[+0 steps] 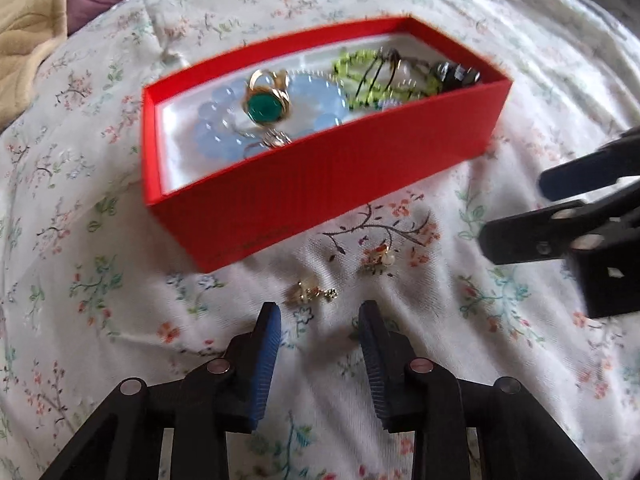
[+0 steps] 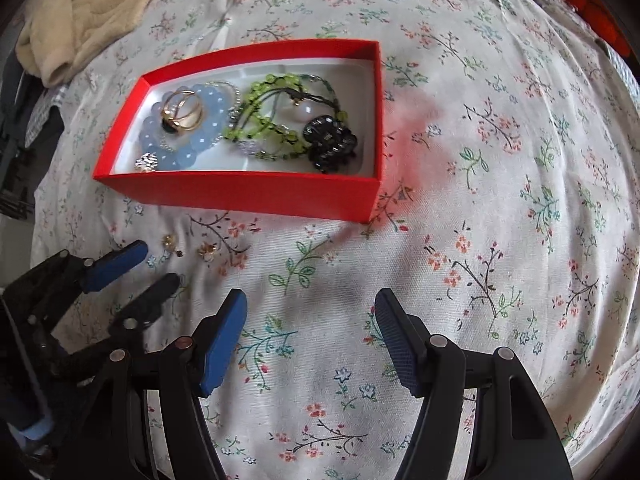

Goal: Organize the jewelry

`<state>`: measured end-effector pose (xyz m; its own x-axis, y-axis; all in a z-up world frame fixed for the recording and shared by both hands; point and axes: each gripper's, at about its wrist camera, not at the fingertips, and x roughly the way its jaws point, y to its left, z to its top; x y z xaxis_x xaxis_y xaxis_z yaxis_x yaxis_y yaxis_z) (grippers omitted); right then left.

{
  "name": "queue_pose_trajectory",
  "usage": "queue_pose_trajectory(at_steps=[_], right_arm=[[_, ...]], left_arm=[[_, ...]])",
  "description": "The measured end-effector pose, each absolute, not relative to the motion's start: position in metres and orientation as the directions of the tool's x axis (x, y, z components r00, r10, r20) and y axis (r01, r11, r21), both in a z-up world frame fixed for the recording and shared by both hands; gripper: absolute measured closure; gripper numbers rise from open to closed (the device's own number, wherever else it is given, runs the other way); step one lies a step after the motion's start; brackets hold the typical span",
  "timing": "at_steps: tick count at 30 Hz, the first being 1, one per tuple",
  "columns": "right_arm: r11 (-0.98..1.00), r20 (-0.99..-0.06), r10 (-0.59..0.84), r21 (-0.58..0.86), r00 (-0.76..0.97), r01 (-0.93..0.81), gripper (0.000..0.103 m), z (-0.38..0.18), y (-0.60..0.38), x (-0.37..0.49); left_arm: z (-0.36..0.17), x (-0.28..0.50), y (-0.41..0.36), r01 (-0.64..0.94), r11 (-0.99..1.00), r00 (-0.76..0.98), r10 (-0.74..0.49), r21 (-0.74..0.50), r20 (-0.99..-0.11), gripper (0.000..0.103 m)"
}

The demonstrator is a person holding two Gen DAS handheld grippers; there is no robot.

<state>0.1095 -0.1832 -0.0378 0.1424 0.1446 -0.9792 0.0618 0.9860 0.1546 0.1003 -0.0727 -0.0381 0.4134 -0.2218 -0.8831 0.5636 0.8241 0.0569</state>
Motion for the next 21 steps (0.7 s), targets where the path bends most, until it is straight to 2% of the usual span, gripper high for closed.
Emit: queue_pose_trajectory(at_steps=[4, 5, 7, 8, 14, 21], right_arm=[[0.986, -0.980, 0.144, 0.154, 0.138, 0.067, 0.034, -0.040, -0.187, 0.113], [0.986, -0.980, 0.143, 0.153, 0.139, 0.067, 0.034, -0.040, -0.187, 0.113], [0.985, -0.980, 0.145, 0.156, 0.139, 0.071, 0.034, -0.040, -0.190, 0.113], [0.985, -0.980, 0.145, 0.156, 0.139, 0.073, 0.034, -0.039, -0.192, 0.112], [0.985, -0.979, 0.150, 0.160, 0.142, 0.063, 0.034, -0.037, -0.192, 0.106], [0.980, -0.972, 0.186, 0.193, 0.143, 0.039, 0.034, -0.037, -0.174, 0.113]], left_arm=[[-0.041, 0.106, -0.077, 0.547, 0.836, 0.431, -0.228, 0.052, -0.873, 0.067], [-0.041, 0.107, -0.077, 0.546, 0.837, 0.428, -0.233, 0.044, -0.873, 0.069], [-0.041, 0.106, -0.078, 0.550, 0.834, 0.421, -0.241, 0.035, -0.875, 0.078], [-0.040, 0.106, -0.079, 0.555, 0.831, 0.414, -0.240, 0.034, -0.878, 0.091], [-0.035, 0.102, -0.074, 0.536, 0.844, 0.387, -0.226, 0.018, -0.894, 0.093], [-0.023, 0.101, -0.038, 0.410, 0.912, 0.359, -0.183, -0.021, -0.915, 0.093]])
